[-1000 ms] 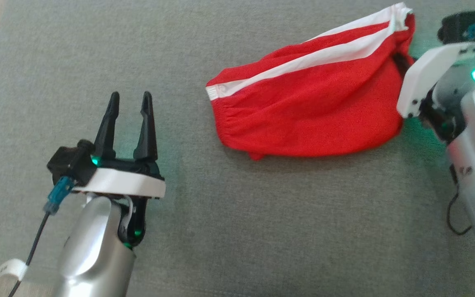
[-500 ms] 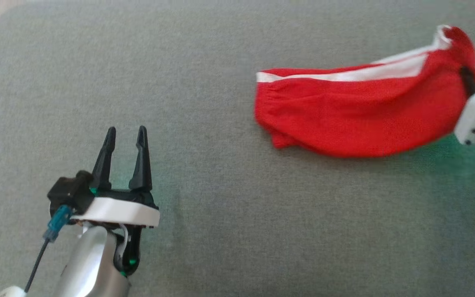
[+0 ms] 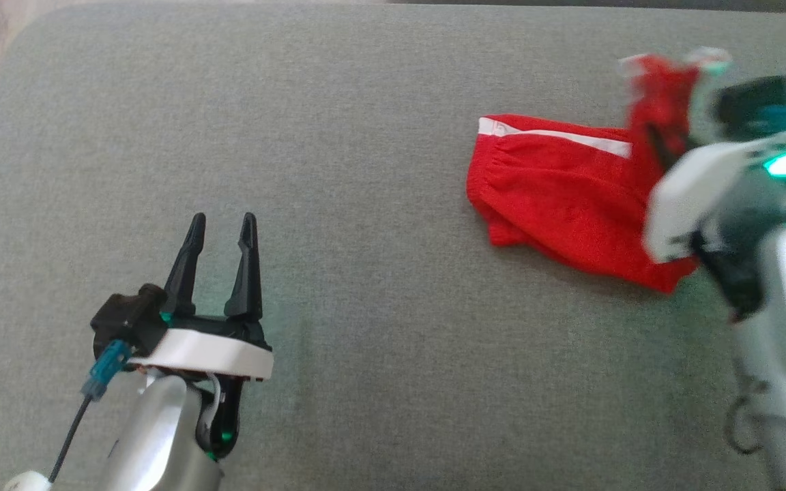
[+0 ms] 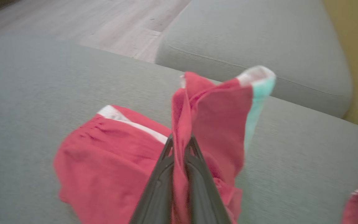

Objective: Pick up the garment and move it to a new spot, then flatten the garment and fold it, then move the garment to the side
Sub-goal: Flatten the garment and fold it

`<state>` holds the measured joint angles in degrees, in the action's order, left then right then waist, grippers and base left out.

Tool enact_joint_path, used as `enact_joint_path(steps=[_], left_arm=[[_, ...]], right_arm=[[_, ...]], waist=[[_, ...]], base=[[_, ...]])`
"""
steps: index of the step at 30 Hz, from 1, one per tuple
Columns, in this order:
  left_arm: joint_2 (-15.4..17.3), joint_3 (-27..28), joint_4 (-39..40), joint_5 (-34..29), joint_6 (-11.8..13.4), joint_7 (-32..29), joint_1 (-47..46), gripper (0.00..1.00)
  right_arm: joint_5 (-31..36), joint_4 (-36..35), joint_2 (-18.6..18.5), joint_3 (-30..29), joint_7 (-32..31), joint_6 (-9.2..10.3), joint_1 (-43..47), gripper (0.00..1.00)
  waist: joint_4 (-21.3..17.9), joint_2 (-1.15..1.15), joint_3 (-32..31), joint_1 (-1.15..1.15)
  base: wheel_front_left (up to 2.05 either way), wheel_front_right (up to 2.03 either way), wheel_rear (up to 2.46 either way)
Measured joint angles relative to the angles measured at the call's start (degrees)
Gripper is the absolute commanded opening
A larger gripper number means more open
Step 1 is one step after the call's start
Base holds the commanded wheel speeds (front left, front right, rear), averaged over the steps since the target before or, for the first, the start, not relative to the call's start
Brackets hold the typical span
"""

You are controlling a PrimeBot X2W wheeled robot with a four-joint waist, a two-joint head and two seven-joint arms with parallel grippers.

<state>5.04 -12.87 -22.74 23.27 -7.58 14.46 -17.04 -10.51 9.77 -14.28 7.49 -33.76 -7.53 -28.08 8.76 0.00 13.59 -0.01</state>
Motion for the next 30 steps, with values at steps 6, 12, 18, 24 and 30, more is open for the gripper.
enact_joint_path(steps=[6,12,18,24,30], left_arm=[[-0.1,-0.1,0.0,0.4,0.0,0.0,-0.1,1.00],[-0.2,-0.4,0.0,0.6,0.0,0.0,-0.1,1.00],[-0.2,0.0,0.0,1.0,0.0,0.0,-0.1,1.00],[-0.1,1.0,-0.1,0.9,0.0,0.0,1.1,1.00],[0.0,1.3,-0.2,0.3,0.0,0.0,2.3,1.00]], right_arm=[[-1.5,4.4,5.8,8.8,-0.5,0.00,-4.5,0.00],[-2.9,13.8,8.1,13.6,1.6,0.00,-6.9,1.00],[-11.7,14.0,8.8,16.2,5.0,0.00,-6.9,1.00],[-12.5,6.6,3.6,13.4,10.8,0.00,-6.9,1.00],[-8.6,6.3,-2.0,4.5,11.9,0.00,-3.1,1.00]], waist=[[1.4,0.00,0.5,0.00],[3.0,0.00,1.0,0.01],[2.9,0.00,0.2,0.01],[1.2,0.00,-1.8,0.00],[-0.1,0.00,-3.1,0.00]], base=[[0.00,0.00,0.00],[0.00,0.00,0.00],[0.00,0.00,0.00],[0.00,0.00,0.00],[0.00,0.00,0.00]])
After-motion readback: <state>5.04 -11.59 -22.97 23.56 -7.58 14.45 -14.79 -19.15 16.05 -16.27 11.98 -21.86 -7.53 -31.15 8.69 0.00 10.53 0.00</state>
